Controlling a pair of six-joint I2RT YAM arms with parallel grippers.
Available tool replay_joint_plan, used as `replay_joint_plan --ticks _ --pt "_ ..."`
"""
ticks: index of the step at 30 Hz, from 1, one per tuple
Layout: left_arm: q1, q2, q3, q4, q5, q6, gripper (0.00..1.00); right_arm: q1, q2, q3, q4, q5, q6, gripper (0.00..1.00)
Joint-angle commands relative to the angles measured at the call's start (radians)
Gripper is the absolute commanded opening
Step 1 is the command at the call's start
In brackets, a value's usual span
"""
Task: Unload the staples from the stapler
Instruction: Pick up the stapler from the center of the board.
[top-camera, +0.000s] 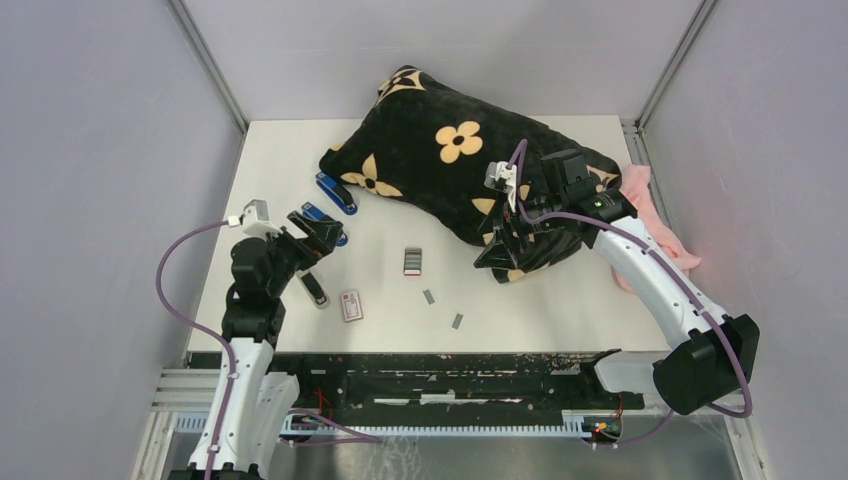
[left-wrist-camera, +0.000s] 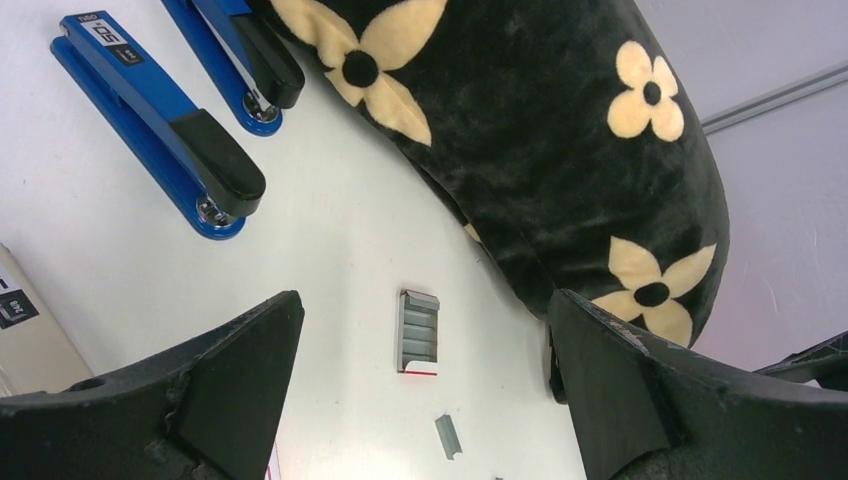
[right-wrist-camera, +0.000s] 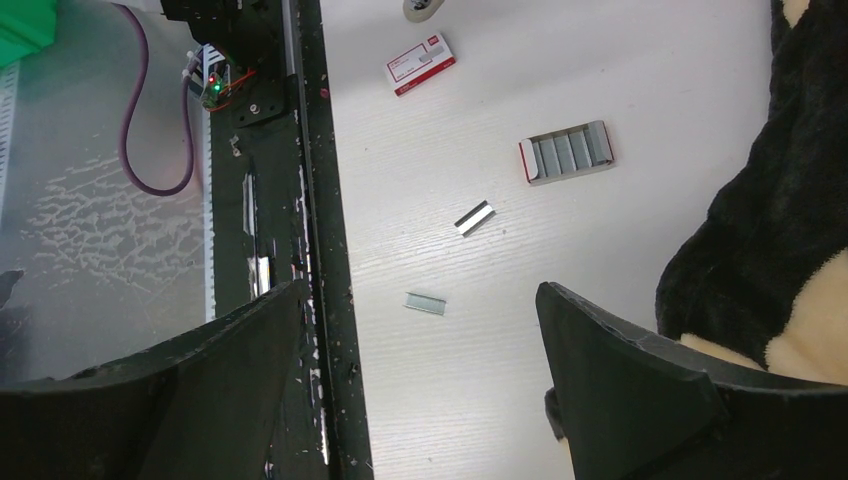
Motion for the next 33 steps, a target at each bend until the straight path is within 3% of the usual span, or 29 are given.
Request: replay_joint_plan --ticks 1,18,26,33 --pt "0.002 -0.016 -0.013 0.048 0.036 -0.01 0.99 -0.004 -0.019 0.0 0.017 -0.037 -0.009 0.94" --pt "0.002 -0.02 -0.024 -0.017 -0.035 -0.116 0.99 -0.003 -0.023 -0.001 0.018 -0.044 -0.009 0.94" --pt "-0.008 0.015 0.063 -0.26 -0.243 -0.197 0.99 -0.001 -0.016 -0.005 0.028 -0.044 0.0 0.94" --pt "-0.035 0.135 0.129 -0.465 -0.465 -0.262 0.99 0.001 -0.016 -0.009 0.035 -0.04 0.007 0.94"
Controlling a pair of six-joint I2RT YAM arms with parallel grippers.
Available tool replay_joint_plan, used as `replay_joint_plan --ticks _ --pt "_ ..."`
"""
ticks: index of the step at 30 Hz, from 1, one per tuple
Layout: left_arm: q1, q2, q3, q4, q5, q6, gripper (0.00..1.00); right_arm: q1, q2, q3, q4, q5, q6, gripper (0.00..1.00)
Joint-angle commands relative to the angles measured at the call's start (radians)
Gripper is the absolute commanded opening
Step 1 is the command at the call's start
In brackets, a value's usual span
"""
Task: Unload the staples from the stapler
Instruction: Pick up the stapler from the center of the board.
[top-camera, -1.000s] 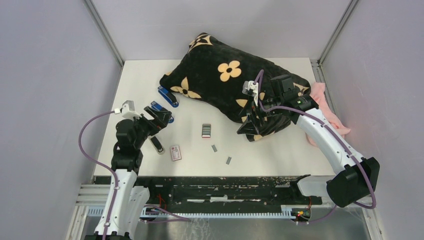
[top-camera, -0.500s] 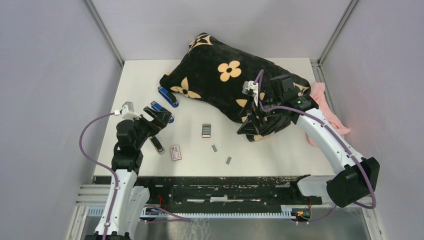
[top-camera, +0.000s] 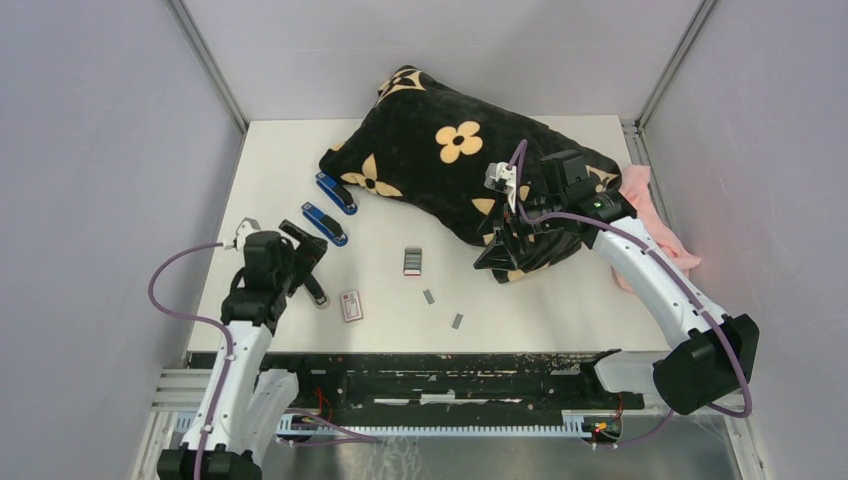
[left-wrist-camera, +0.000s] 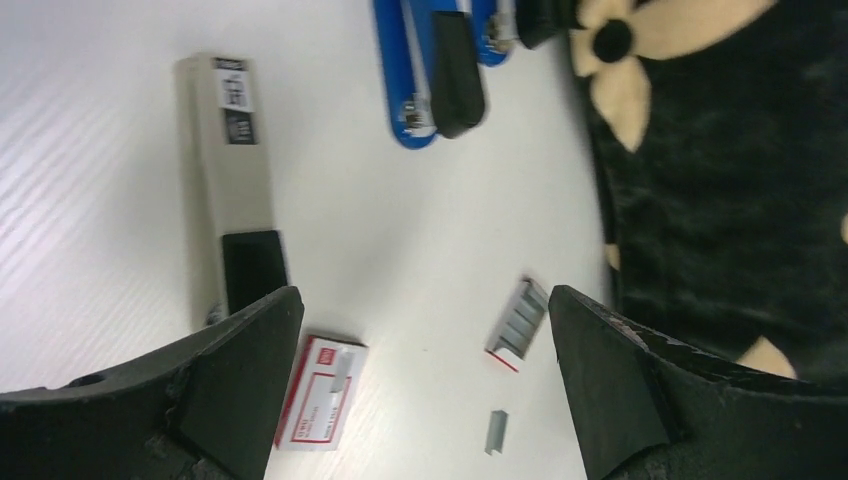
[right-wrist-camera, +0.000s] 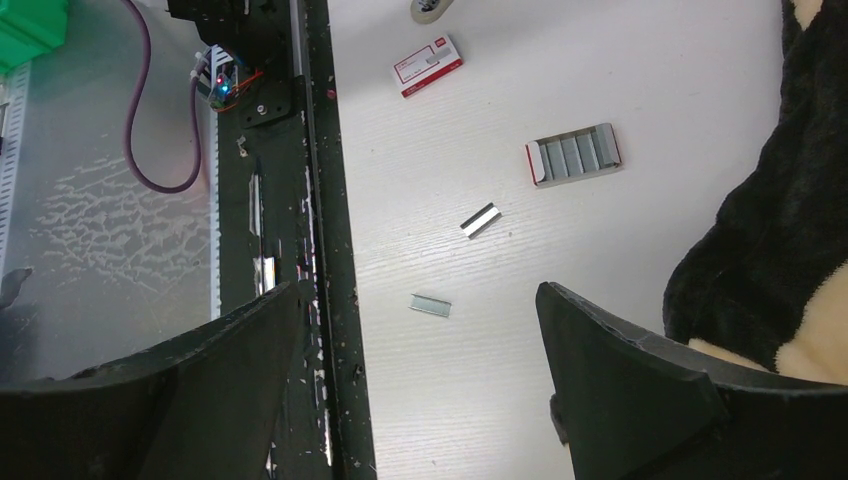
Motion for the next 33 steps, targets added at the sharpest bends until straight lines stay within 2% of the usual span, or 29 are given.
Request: replay_joint_plan --ticks 1,9,18,24,33 --pt "-0.011 0.073 0.073 -0.156 -0.206 -0.085 0.99 0.001 -0.017 -0.003 0.033 -0.023 0.007 0.94" --pt "-0.012 0.21 0.048 -0.138 -0.262 -0.118 0.99 0.0 -0.016 -0.004 0.037 -0.018 0.007 0.94" --pt "-0.013 0.344 -0.002 -0.026 -0.186 -0.138 0.99 0.002 -0.014 -0.006 0.036 -0.015 0.007 0.95" --pt "-0.013 0.387 -0.015 0.006 -0.161 -0.133 0.93 0.001 -0.016 -0.005 0.037 -0.015 0.007 0.95" --pt "-0.013 0.389 -0.039 0.045 -0.143 -0.125 0.77 0.001 -0.02 -0.005 0.033 -0.013 0.003 0.95"
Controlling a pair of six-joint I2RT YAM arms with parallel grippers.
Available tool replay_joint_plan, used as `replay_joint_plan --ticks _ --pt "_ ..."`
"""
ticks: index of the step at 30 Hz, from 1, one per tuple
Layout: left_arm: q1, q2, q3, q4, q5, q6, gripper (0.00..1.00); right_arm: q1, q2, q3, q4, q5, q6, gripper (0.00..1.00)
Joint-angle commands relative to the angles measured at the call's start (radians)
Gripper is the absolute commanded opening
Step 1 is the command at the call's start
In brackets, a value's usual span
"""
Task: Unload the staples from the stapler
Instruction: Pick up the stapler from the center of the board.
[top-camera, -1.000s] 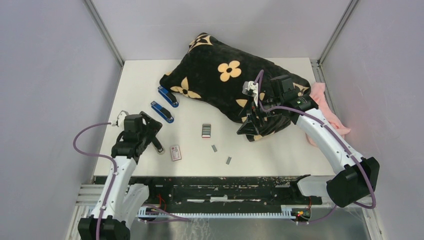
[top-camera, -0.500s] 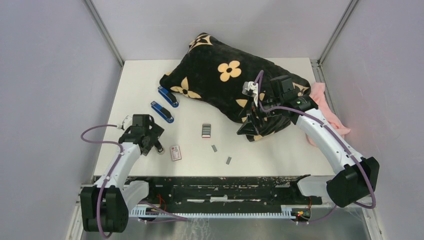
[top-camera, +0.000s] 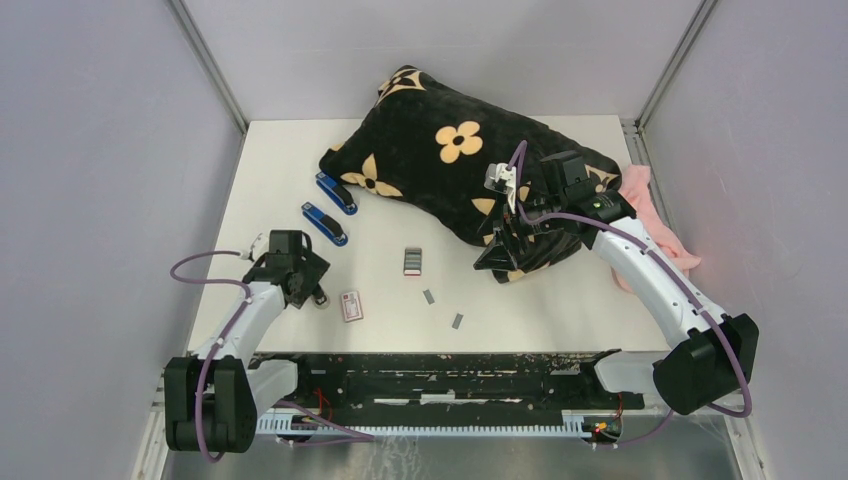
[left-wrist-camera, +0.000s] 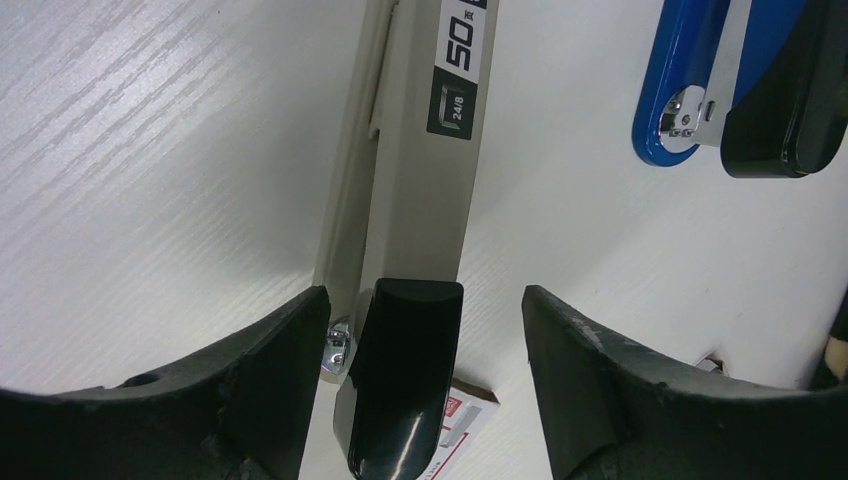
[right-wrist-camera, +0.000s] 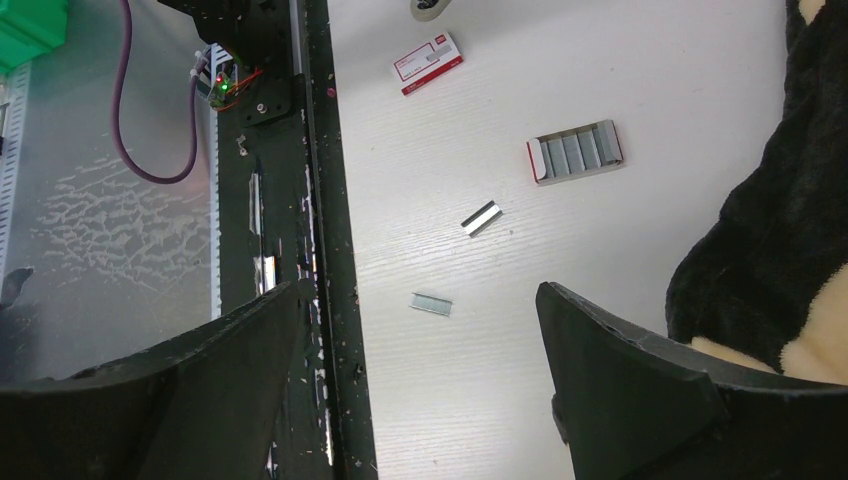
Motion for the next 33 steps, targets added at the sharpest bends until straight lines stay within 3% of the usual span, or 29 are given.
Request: replay_joint_plan --ticks 1,9,22,26,33 --pt "-0.004 -0.003 -0.004 0.055 0.015 -0.03 0.74 0.001 -0.021 0.004 0.028 -0.014 0.001 0.95" --pt "-0.003 -0.014 -0.014 0.077 0.041 -0.017 0.55 0.001 -0.02 0.004 0.029 -0.012 0.0 0.95" --pt "-0.003 -0.06 -0.028 0.116 0.081 0.008 0.06 0.002 -0.02 0.004 0.027 -0.012 0.0 0.95" --pt "-0.002 -0.104 -0.038 0.137 0.096 0.018 0.03 0.001 -0.02 0.004 0.027 -0.013 0.0 0.95" --pt "-0.003 -0.226 -0.112 0.308 0.223 0.08 0.03 0.001 -0.02 0.004 0.026 -0.014 0.0 0.95"
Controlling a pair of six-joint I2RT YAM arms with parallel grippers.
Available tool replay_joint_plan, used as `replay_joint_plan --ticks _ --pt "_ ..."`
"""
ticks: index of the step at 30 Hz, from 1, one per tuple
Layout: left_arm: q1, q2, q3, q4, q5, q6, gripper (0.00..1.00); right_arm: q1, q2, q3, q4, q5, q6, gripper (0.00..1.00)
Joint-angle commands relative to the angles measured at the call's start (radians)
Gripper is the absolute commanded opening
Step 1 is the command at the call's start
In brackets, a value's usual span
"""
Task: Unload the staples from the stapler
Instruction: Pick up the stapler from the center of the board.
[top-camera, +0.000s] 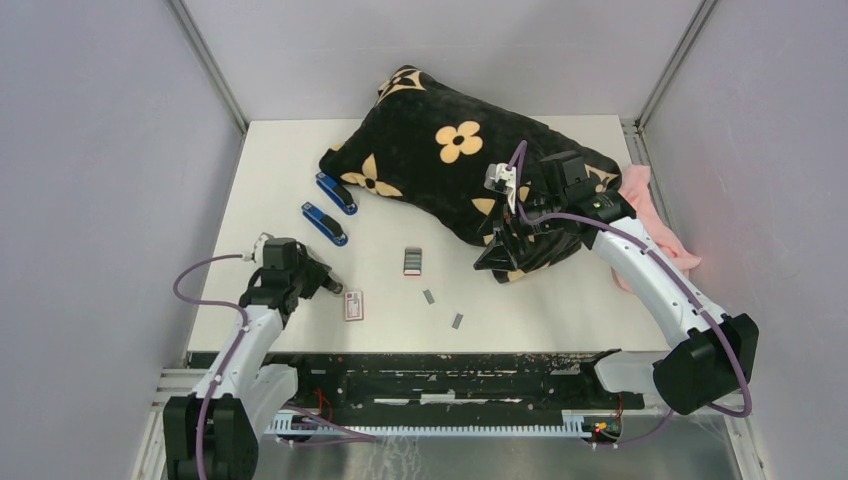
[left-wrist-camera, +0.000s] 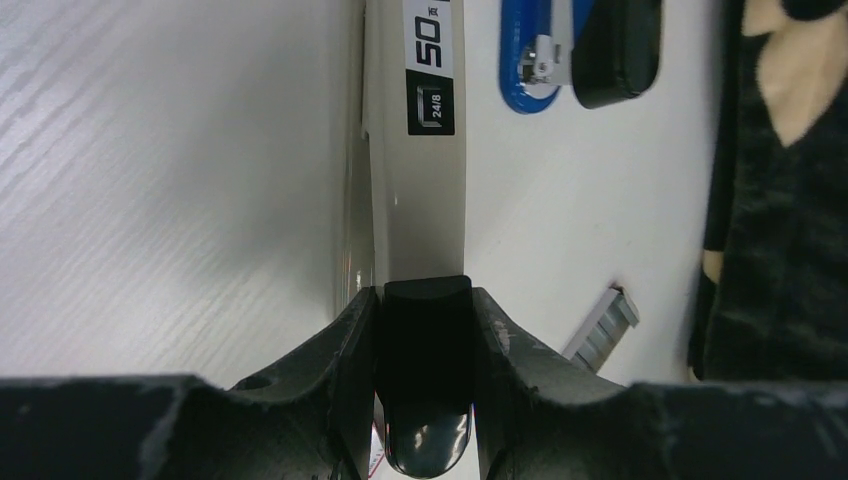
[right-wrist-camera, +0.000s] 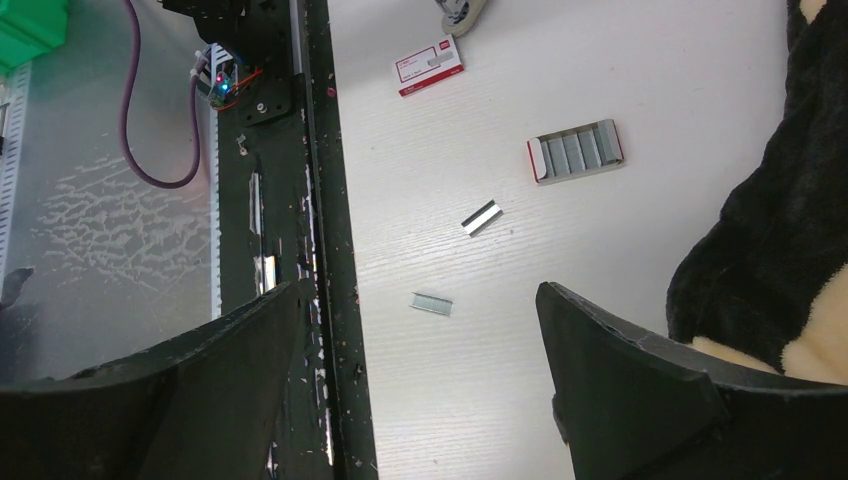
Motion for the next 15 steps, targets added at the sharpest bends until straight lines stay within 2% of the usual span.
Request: replay_joint_plan --ticks 1,5,9,15 --pt "-0.003 -0.081 -0.034 0.224 0.121 0.068 0.03 0.002 -0.02 0.005 0.027 -0.015 0.0 0.95" --pt "-0.003 -0.11 -0.091 0.385 0.272 0.105 0.03 0.001 -0.019 0.002 0.031 -0.018 0.003 0.95" --pt "-0.002 -0.132 -0.17 0.621 0.457 0.135 0.03 0.002 -0.017 -0.002 0.038 -0.019 0.007 0.95" --pt "-0.003 -0.107 -0.243 0.887 0.562 0.139 0.03 0.0 -0.013 -0.009 0.05 -0.022 0.015 0.95"
